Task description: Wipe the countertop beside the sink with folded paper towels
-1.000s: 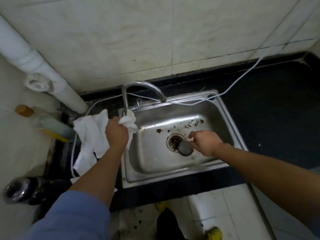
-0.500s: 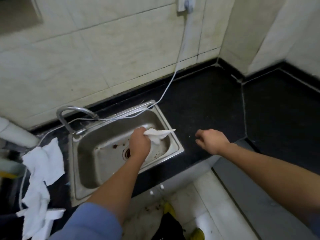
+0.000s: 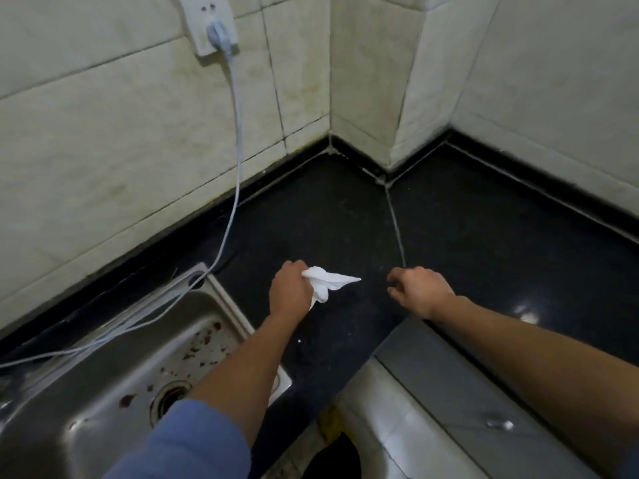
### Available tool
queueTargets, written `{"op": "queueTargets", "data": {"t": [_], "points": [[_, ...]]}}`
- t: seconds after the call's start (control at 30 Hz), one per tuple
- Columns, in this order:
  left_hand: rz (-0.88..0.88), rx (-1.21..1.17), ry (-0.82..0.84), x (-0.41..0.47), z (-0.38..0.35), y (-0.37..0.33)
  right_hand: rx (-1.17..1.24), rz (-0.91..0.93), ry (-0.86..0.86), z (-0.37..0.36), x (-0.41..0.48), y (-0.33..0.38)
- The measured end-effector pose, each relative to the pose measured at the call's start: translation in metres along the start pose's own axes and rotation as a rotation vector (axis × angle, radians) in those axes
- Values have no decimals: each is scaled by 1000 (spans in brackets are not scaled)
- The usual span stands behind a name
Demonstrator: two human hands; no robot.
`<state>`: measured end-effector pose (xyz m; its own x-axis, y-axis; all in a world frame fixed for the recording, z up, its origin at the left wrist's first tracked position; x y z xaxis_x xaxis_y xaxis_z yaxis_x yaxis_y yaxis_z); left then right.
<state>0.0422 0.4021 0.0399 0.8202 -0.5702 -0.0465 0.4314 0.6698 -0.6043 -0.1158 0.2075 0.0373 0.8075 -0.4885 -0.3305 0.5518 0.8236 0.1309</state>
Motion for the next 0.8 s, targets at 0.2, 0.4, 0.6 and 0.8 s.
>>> {"op": "queueTargets", "data": {"t": [0.2,0.4,0.6,0.8], "points": [[-76,83,79,51,-25,-8,44,-6,19,-2,35,-22],[-70,163,277,42,-55,15,35,148,61,-12,76,-17],[130,67,397,7,-65,36,-53,479,97,-26,120,15],[262,-17,269,14,-74,33,103,444,177,-44,128,19]]}}
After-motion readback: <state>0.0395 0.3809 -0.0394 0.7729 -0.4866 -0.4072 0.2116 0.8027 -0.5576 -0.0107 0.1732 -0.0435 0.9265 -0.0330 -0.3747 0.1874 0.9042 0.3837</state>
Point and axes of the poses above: each hand's wrist, its own x-axis towards the middle knuckle, its own z-axis out of the back of the hand, y = z × x, the point moved 1 cm from there along x, towards the middle knuckle, and after that the axes turned 4 degrees about -z, right-handed, at the moved point
